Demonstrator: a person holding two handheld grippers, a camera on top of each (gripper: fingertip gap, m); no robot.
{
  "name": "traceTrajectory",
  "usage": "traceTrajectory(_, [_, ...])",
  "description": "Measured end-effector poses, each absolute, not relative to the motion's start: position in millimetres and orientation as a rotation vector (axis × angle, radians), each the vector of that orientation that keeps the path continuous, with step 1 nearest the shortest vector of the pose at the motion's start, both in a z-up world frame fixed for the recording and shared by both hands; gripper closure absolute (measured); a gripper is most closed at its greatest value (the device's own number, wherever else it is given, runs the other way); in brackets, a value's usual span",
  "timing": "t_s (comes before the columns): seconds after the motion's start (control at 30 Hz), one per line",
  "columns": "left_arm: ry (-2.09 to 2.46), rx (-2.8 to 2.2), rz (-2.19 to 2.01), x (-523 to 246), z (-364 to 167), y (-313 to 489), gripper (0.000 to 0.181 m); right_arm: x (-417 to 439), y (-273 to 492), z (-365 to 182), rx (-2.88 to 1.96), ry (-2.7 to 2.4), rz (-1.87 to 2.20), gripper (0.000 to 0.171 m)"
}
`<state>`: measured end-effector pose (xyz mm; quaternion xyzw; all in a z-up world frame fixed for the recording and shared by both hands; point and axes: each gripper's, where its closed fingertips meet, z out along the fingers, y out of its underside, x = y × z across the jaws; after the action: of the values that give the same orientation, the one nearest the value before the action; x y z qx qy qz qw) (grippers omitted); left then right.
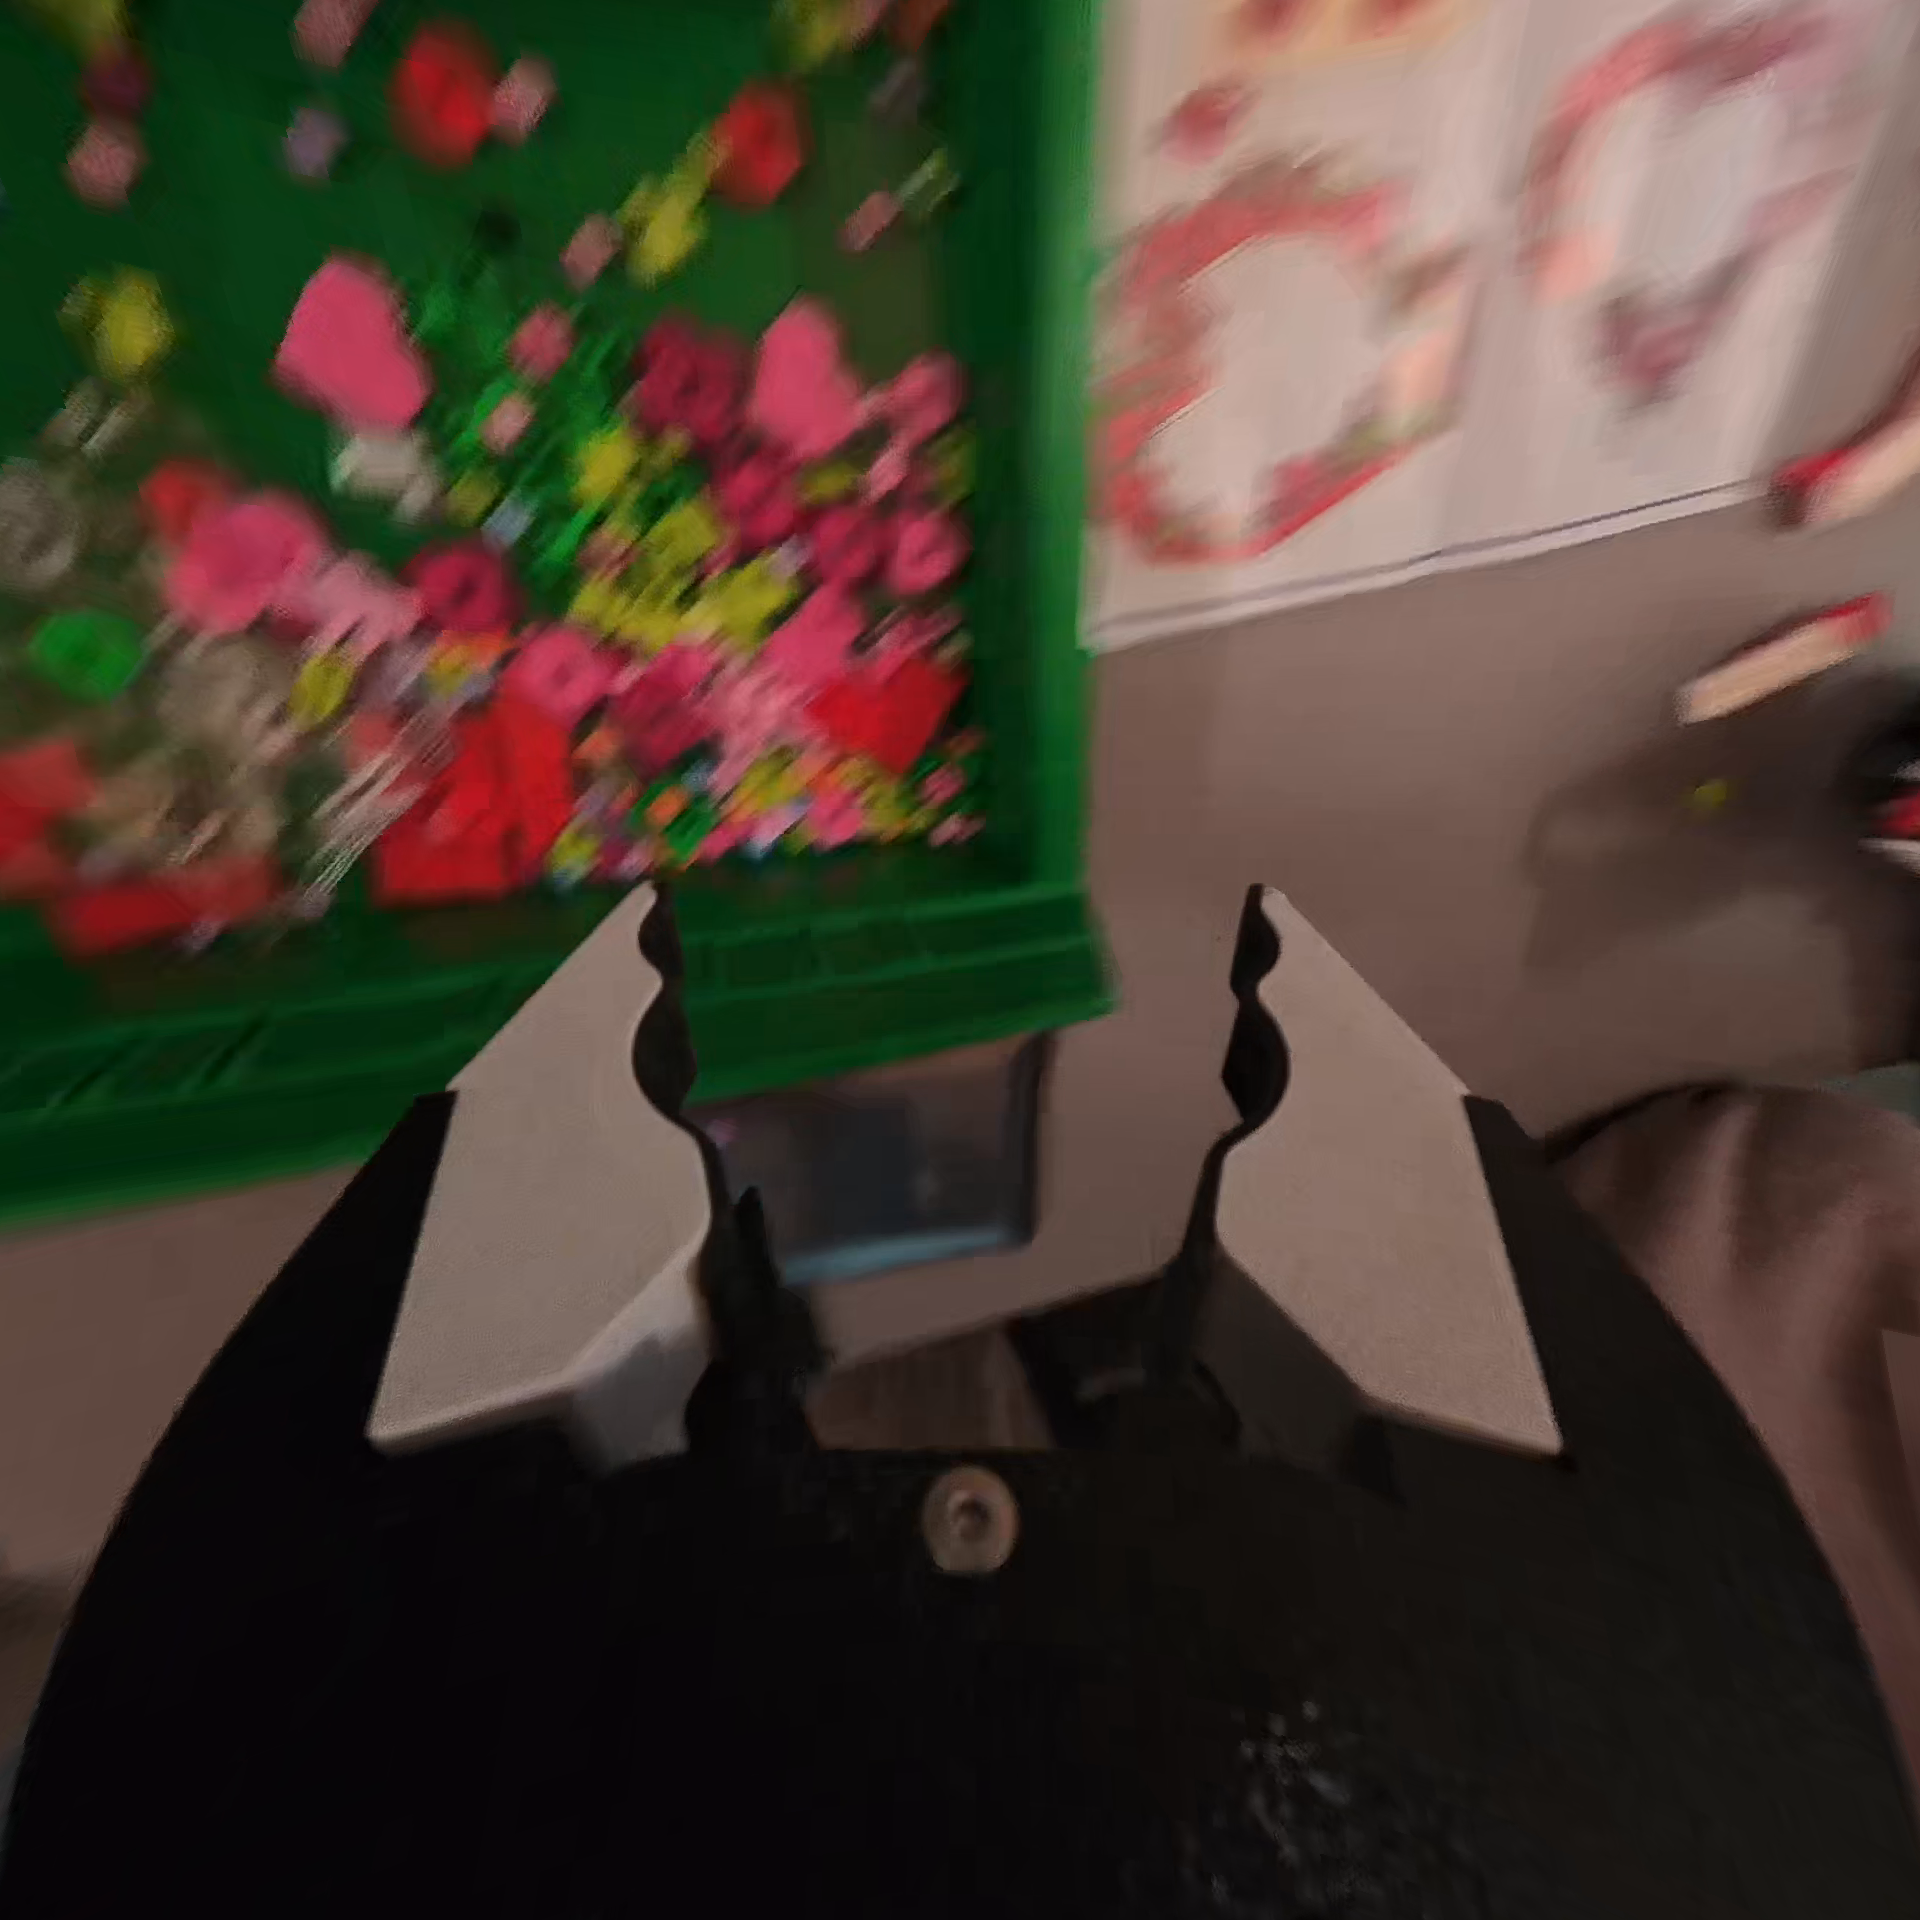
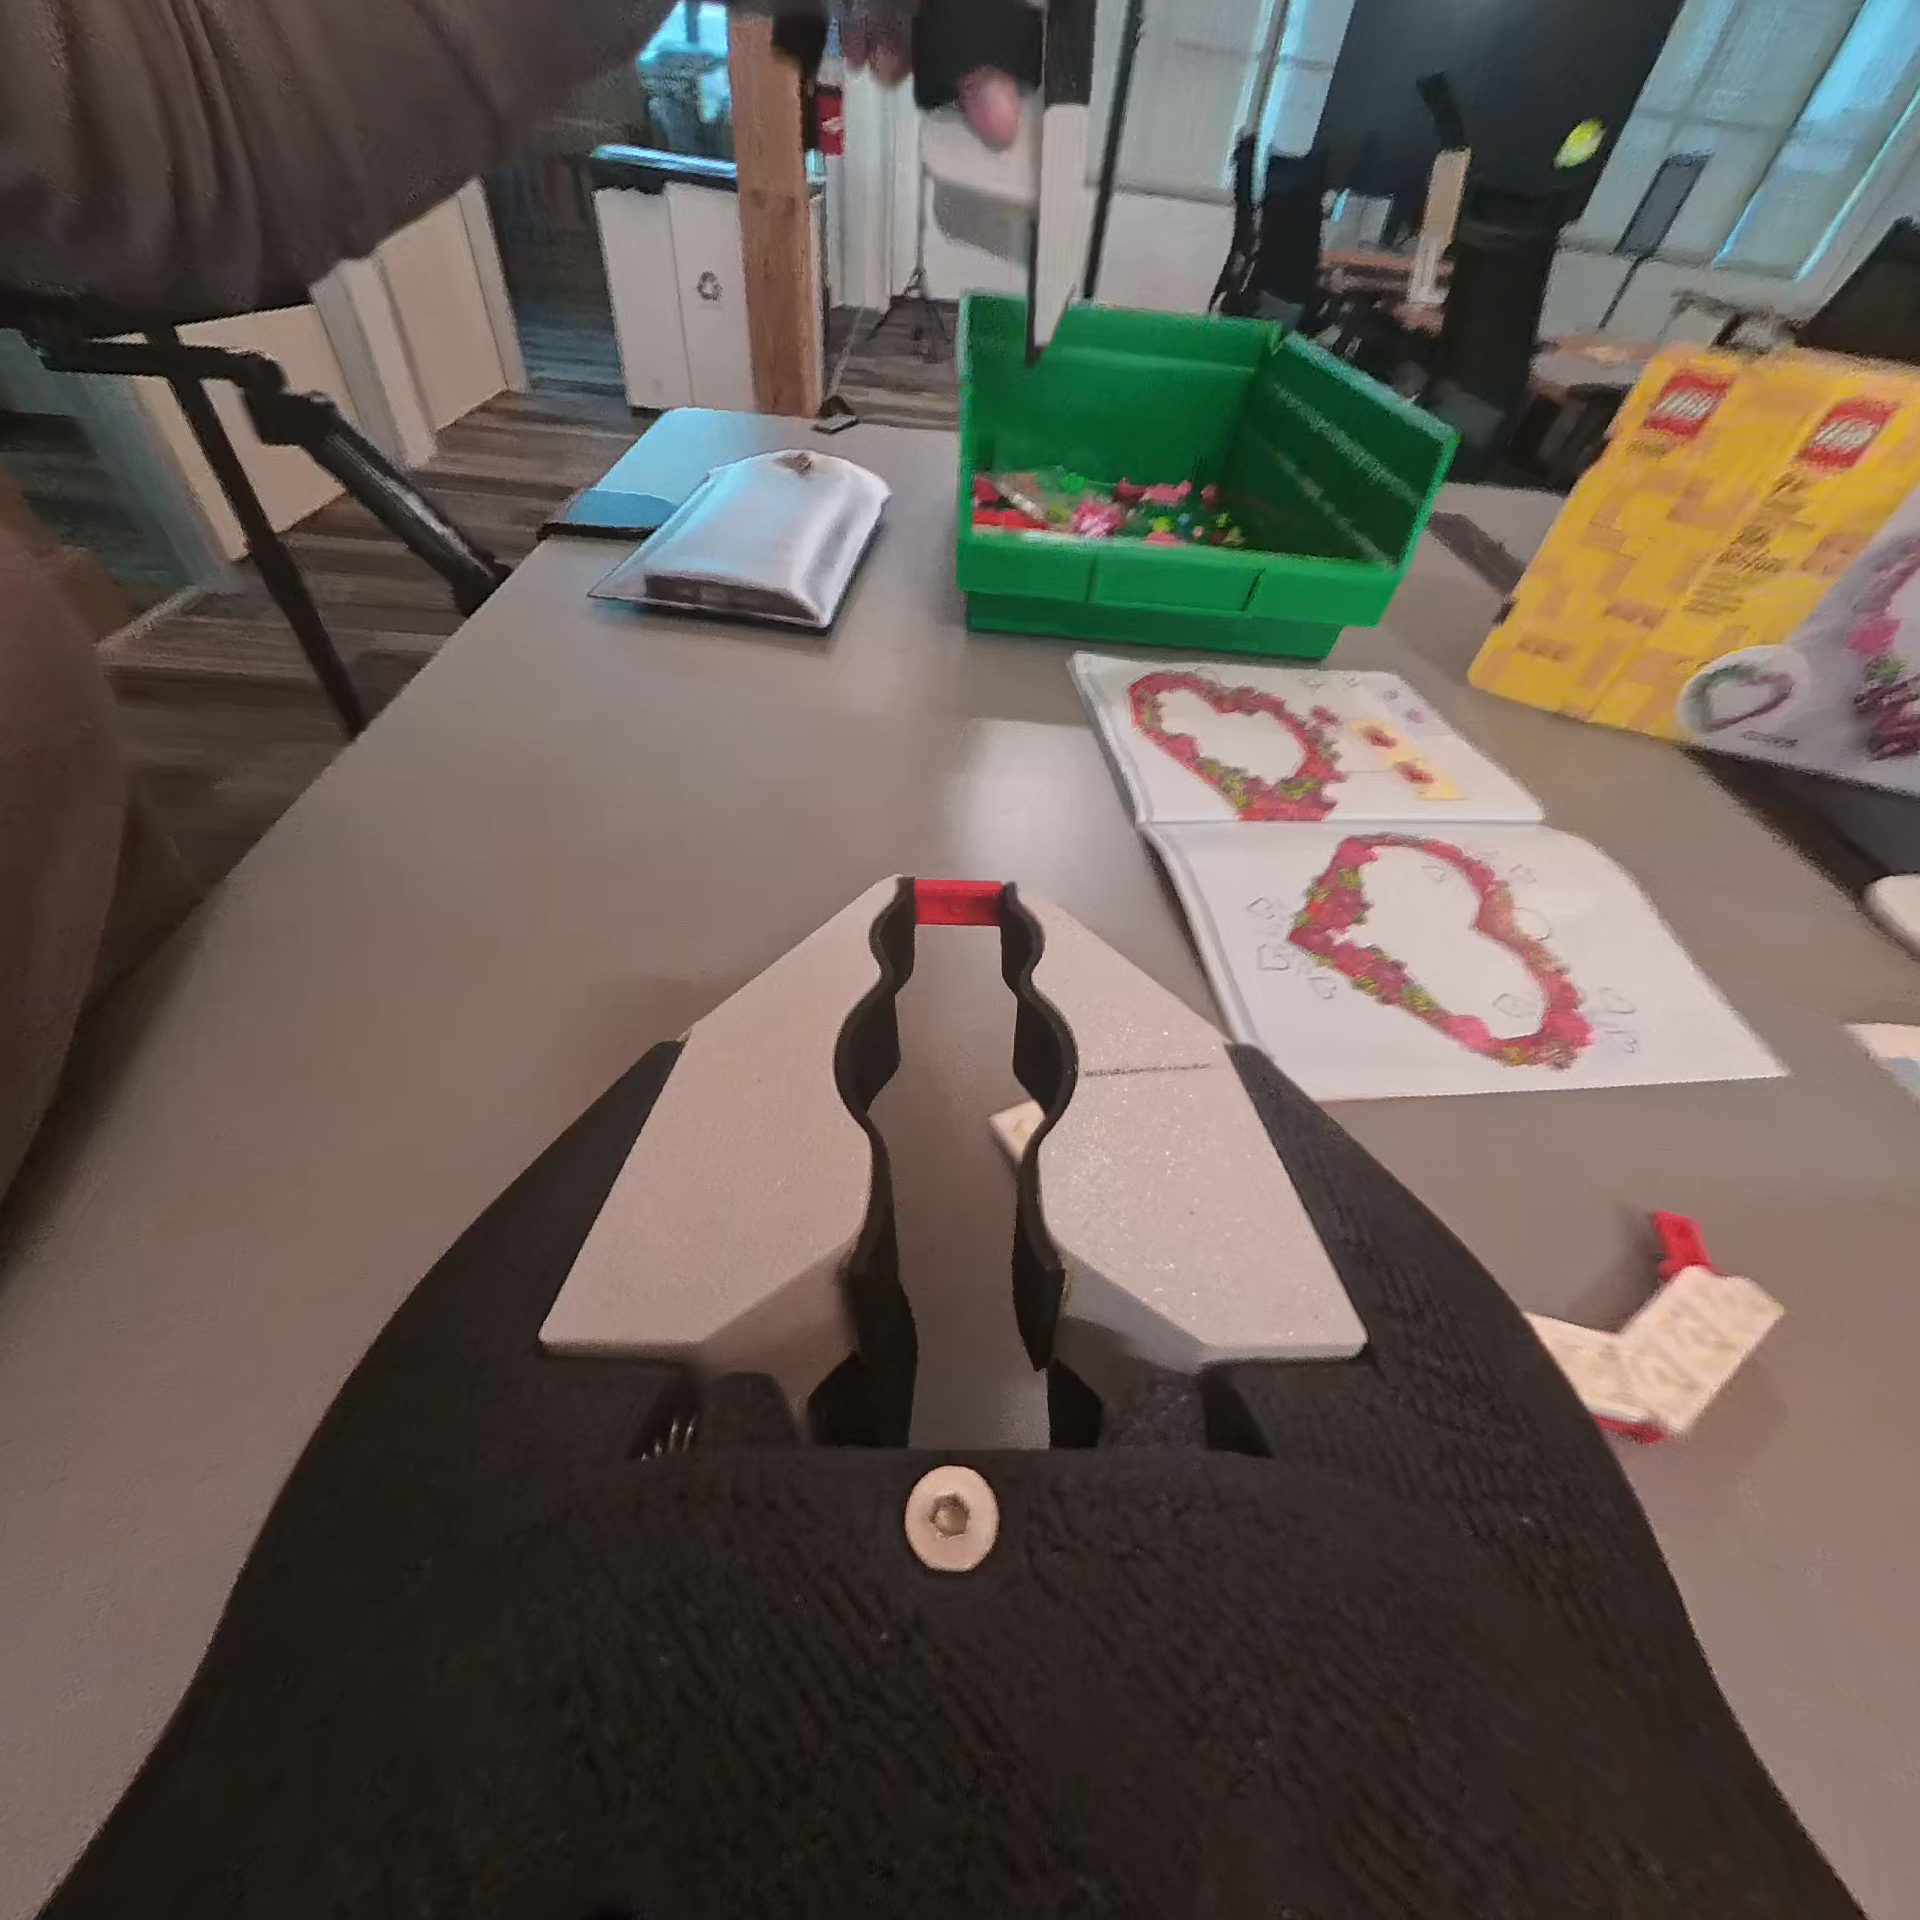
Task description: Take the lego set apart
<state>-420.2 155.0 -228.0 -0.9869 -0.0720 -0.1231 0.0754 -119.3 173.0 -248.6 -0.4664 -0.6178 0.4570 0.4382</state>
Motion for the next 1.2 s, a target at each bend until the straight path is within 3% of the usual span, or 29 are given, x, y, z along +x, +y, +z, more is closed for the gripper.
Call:
traceTrajectory(0.07, [-0.052,-2.704,-0.57,-370.6,-209.2,187.6,0.087,-117.9,174.4,-233.5,-1.064,-1.494,1.049,0.156])
traceTrajectory(0.17, [0.381,-2.397,-0.9,-251.2,-189.7,187.5,0.116,-113.5,173.3,-214.5,-0.911,-1.436,0.872,0.156])
traceTrajectory(0.27, [0.642,-2.246,-0.967,-164.7,-199.4,169.8,0.119,-110.1,181.4,-209.6,-0.86,-1.385,0.628,0.156])
traceTrajectory(0.43, [0.761,-2.077,-0.641,-110.3,-223.2,182.3,0.134,-111.1,182.9,-208.4,-0.791,-1.374,0.37,0.156])
traceTrajectory(0.53, [0.671,-1.98,-0.729,-97.5,-209.7,187.6,0.14,-112.1,180.8,-209.8,-0.73,-1.385,0.266,0.156])
traceTrajectory(0.7, [0.596,-2.011,-0.862,-95.6,-213.2,188.8,0.157,-113.6,177.5,-211.5,-0.669,-1.398,0.175,0.156])
traceTrajectory(0.8, [0.632,-2.03,-0.825,-91.8,-222.0,187.1,0.177,-114.9,177.0,-214.3,-0.652,-1.412,0.147,0.156])
traceTrajectory(0.9, [0.674,-2.059,-0.704,-100.3,-227.6,189.0,0.177,-116.6,179.2,-216.3,-0.685,-1.401,0.186,0.156])
traceTrajectory(1.0, [0.558,-2.057,-0.397,-166.8,-210.6,208.6,0.177,-111.1,194.8,-215.4,-0.773,-1.363,0.218,0.15])
traceTrajectory(1.17, [0.105,-2.14,0.16,-362.1,-176.7,226.1,0.177,-105.2,224.3,-241.7,-1.051,-1.477,0.418,0.154])
traceTrajectory(1.2, [0.052,-2.132,0.205,-390.2,-171.6,225.5,0.162,-105.5,217.4,-249.9,-1.082,-1.57,0.541,0.151])
